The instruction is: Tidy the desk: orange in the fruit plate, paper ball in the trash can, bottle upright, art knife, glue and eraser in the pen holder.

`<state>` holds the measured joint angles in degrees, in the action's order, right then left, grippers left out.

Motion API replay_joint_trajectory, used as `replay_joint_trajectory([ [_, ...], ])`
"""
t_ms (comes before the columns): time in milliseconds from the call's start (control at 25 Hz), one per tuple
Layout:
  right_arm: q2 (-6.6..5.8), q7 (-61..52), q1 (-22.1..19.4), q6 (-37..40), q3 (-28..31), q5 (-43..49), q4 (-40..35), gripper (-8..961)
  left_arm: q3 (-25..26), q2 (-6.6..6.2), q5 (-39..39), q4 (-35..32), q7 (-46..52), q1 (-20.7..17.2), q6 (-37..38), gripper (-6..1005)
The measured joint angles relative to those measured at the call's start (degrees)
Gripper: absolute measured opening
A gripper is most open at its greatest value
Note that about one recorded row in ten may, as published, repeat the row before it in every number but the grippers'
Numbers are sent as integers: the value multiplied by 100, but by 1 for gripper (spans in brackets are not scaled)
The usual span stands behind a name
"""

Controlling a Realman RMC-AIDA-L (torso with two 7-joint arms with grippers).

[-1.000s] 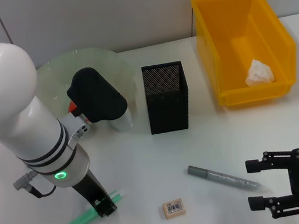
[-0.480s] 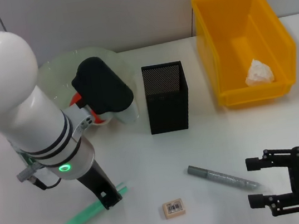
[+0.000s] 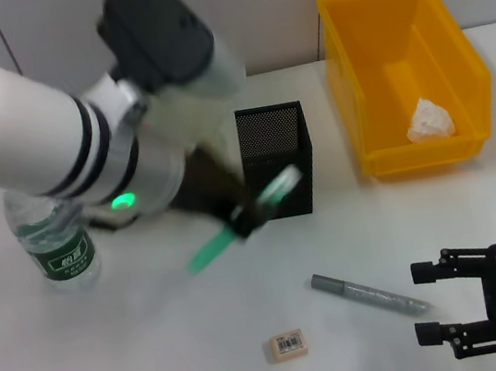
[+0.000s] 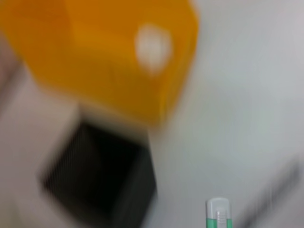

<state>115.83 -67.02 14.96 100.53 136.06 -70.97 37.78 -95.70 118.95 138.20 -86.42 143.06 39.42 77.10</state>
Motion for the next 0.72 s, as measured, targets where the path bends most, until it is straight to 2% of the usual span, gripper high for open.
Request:
replay_joint_trajectory([
  [40, 0, 0, 0, 0, 0, -6, -1, 773, 2, -2, -211, -176, -116, -138, -303, 214],
  [80, 0, 6, 4, -1, 0, -20, -11, 773, -23, -1, -742, -344, -505, -452, -1041, 216],
  [120, 0, 6, 4, -1, 0, -20, -11, 773, -23, -1, -742, -344, -505, -452, -1041, 219],
  [200, 0, 14, 11, -3, 0, -23, -21, 773, -68, 0, -1463, -331, -1108, -775, -1830, 225],
  [280, 0, 19, 13, -5, 0, -24, -23, 773, -140, -6, -2741, -125, -2322, -1197, -2756, 230],
  [320, 0, 19, 13, -5, 0, -24, -23, 773, -140, -6, -2741, -125, -2322, -1197, -2756, 233],
  [440, 0, 22, 3, 14, 22, -36, -8, 773, -309, -2, -4173, 179, -3837, -1527, -3419, 241],
  [480, 6, 23, 3, 28, 51, -36, -7, 773, -450, 6, -5274, 545, -5030, -1621, -3686, 244],
  [520, 6, 23, 3, 28, 51, -36, -7, 773, -450, 6, -5274, 545, -5030, -1621, -3686, 247],
  [560, 7, 23, 6, 29, 57, -36, -6, 773, -487, 8, -5600, 687, -5367, -1621, -3716, 249],
  [640, 8, 24, 22, 31, 58, -34, -11, 773, -640, 18, -6879, 1301, -6852, -1562, -3756, 255],
  [680, 9, 25, 34, 30, 59, -29, -17, 773, -785, 19, -7990, 1834, -8008, -1458, -3677, 257],
  [720, 9, 25, 34, 30, 59, -29, -17, 773, -785, 19, -7990, 1834, -8008, -1458, -3677, 260],
])
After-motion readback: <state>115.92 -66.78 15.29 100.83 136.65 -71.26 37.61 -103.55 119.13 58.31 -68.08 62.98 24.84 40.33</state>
